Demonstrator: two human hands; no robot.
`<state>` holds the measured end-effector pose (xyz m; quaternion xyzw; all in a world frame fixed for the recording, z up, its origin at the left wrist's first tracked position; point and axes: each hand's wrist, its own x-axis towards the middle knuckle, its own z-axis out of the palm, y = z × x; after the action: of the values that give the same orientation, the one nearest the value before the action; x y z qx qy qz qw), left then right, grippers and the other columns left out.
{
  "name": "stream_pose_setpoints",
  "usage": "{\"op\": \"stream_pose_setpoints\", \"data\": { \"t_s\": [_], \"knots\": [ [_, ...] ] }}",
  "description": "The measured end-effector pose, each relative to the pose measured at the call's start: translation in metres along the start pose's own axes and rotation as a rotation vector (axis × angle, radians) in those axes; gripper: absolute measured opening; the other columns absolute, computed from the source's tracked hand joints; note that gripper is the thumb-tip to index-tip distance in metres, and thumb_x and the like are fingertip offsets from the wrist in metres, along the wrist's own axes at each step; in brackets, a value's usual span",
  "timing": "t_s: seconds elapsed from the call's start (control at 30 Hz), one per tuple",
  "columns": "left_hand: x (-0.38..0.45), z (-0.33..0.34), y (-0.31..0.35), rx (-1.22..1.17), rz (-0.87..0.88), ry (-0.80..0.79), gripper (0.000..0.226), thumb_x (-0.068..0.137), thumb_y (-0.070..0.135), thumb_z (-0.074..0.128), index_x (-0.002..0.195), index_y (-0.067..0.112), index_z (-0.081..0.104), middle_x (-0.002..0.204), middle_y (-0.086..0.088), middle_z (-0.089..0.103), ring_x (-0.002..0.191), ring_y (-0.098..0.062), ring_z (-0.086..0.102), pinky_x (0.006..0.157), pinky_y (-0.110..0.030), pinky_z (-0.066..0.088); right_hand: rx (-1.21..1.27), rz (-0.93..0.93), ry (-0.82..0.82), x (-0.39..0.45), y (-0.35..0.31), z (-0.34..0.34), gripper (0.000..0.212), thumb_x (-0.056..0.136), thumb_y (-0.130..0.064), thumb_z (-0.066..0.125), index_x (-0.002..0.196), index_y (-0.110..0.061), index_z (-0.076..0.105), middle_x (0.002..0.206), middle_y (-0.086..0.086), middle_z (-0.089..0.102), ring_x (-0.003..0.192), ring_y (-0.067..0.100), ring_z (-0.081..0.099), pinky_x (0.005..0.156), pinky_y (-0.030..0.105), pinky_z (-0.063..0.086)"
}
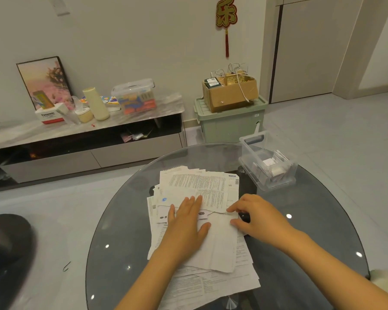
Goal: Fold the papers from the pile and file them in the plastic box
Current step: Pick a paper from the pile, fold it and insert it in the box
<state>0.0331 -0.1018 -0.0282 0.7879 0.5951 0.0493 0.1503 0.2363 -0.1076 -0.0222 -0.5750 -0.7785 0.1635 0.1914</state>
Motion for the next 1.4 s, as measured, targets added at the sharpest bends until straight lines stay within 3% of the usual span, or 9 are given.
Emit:
{"op": "stream_pose_setpoints", "data": {
  "t_s": [0.17,0.27,0.43,0.53,0.7,0.97,1.07,1.2,1.4],
  "knots": [
    [0.005,0.003,0.006,0.100,0.056,0.114,0.063,0.096,0.050,0.037,0.149,0.027,0.013,0.139,0.008,0.035,0.132,-0.010,0.026,0.117,-0.034,0.001,-0.004,0.030,0.013,0.003,0.002,0.007,0.038,0.086,-0.040,0.060,0.124,-0.034,0.055,0.112,-0.015,0.049,0.098,0.000,0.041,0.086,0.018,0.042],
    [0.002,0.004,0.012,0.089,0.097,0.136,0.063,0.093,0.055,0.039,0.148,0.032,0.019,0.126,0.010,0.038,0.122,-0.011,0.030,0.112,-0.029,0.012,-0.005,0.039,0.029,0.003,0.003,0.009,0.040,0.087,-0.041,0.060,0.125,-0.035,0.054,0.115,-0.014,0.048,0.105,0.003,0.042,0.087,0.018,0.042],
    [0.000,0.011,0.011,-0.025,0.145,0.176,0.048,0.092,0.054,0.044,0.136,0.037,0.045,0.101,0.013,0.036,0.099,-0.005,0.034,0.092,-0.020,0.031,-0.046,-0.001,-0.024,0.002,0.001,0.009,0.035,0.085,-0.049,0.058,0.118,-0.036,0.061,0.115,-0.016,0.048,0.109,0.004,0.040,0.087,0.016,0.037],
    [-0.001,0.013,0.009,-0.113,0.154,0.204,0.042,0.093,0.050,0.045,0.131,0.035,0.054,0.101,0.013,0.043,0.101,-0.005,0.038,0.091,-0.021,0.034,-0.041,-0.032,-0.090,-0.001,0.002,0.006,0.042,0.081,-0.056,0.059,0.119,-0.038,0.060,0.118,-0.020,0.047,0.114,0.002,0.036,0.092,0.018,0.034],
    [-0.003,0.013,0.009,-0.119,0.171,0.183,0.044,0.093,0.050,0.045,0.134,0.034,0.049,0.110,0.013,0.043,0.107,-0.004,0.038,0.094,-0.019,0.033,-0.137,-0.060,-0.026,-0.002,0.001,0.005,0.026,0.092,-0.038,0.052,0.113,-0.033,0.066,0.116,-0.017,0.060,0.110,0.005,0.044,0.093,0.017,0.034],
    [0.000,0.013,0.007,-0.073,0.198,0.156,0.050,0.090,0.050,0.052,0.137,0.033,0.046,0.114,0.010,0.044,0.111,-0.005,0.037,0.093,-0.017,0.034,-0.112,-0.030,-0.138,-0.001,0.004,0.004,0.039,0.087,-0.042,0.060,0.125,-0.033,0.056,0.128,-0.019,0.053,0.120,0.005,0.042,0.099,0.021,0.036],
    [0.001,0.013,0.009,-0.062,0.204,0.164,0.048,0.091,0.049,0.051,0.136,0.034,0.047,0.113,0.010,0.045,0.110,-0.005,0.038,0.092,-0.018,0.035,-0.154,-0.030,-0.113,-0.002,0.005,0.006,0.033,0.088,-0.043,0.056,0.119,-0.033,0.061,0.120,-0.016,0.059,0.114,0.007,0.049,0.094,0.023,0.041],
    [-0.001,0.013,0.010,-0.086,0.209,0.163,0.048,0.088,0.053,0.053,0.133,0.036,0.050,0.113,0.012,0.045,0.109,-0.004,0.037,0.092,-0.018,0.035,-0.192,-0.089,-0.017,-0.003,0.001,0.008,0.022,0.091,-0.037,0.049,0.090,-0.026,0.067,0.090,-0.009,0.066,0.084,0.010,0.055,0.073,0.020,0.041],
    [-0.003,0.014,0.016,-0.270,0.213,0.175,0.029,0.084,0.045,0.063,0.109,0.031,0.065,0.107,0.016,0.052,0.102,-0.001,0.047,0.093,-0.016,0.036,0.044,-0.139,0.064,-0.006,-0.004,0.005,0.019,0.088,-0.041,0.054,0.093,-0.026,0.064,0.094,-0.012,0.062,0.094,0.007,0.052,0.082,0.023,0.042]
  ]
}}
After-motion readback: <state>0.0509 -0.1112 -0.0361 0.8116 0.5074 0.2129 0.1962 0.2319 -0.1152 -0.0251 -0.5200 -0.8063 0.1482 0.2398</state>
